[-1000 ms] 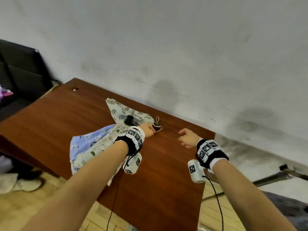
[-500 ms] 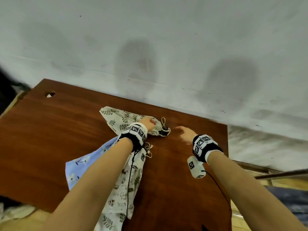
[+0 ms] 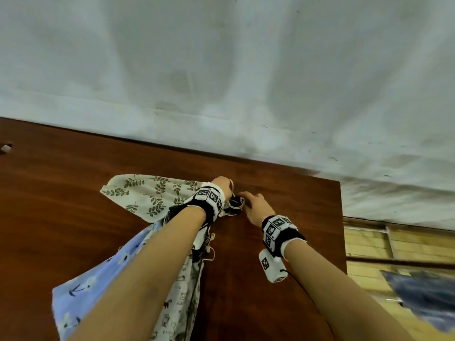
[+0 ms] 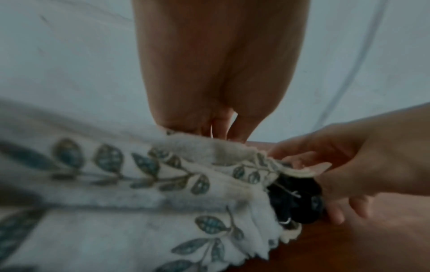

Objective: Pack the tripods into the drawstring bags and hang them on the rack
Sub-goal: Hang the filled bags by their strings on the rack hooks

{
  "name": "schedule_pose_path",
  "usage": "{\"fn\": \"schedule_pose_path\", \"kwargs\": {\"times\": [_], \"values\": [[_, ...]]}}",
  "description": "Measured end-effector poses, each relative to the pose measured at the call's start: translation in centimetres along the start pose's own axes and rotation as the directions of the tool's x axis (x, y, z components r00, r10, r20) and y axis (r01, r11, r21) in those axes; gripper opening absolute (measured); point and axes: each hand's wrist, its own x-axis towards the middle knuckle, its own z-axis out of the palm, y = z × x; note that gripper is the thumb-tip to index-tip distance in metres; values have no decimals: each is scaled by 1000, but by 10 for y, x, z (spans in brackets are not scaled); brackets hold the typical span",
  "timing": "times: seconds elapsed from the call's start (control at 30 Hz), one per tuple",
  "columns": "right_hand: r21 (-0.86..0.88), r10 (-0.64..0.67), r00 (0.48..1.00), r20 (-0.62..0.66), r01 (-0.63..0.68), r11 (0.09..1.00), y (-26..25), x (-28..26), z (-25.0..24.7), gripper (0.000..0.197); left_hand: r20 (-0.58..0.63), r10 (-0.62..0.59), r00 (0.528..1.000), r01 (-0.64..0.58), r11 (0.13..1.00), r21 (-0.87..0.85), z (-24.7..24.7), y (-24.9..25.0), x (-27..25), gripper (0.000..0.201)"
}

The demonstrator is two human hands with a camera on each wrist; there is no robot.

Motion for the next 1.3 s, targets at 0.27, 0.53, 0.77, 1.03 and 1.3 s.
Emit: {"fn": "schedule_pose_path", "kwargs": {"times": [0.27, 0.53, 0.77, 1.03, 1.3], "values": [[-29, 10, 1000, 3, -10, 1000, 6, 16, -6, 22, -28, -130, 991, 130, 992, 7, 4, 8, 19, 43], [-47, -37, 988, 150, 45, 998, 8, -2, -3, 47, 35, -117, 993, 122, 964, -235, 14, 15, 15, 13], [127, -35, 995, 90, 23, 992, 5, -13, -25, 27, 55, 29, 998, -17, 977, -213, 10, 36, -21, 28], [554, -276, 952, -130, 301, 776, -16, -73, -89, 20, -238, 157, 959, -210, 952, -221, -51, 68, -93, 12], [691, -274, 913, -302, 408, 597, -58, -165, -165, 22, -397, 224, 890, -390, 825, -409, -115, 107, -196, 8]]}}
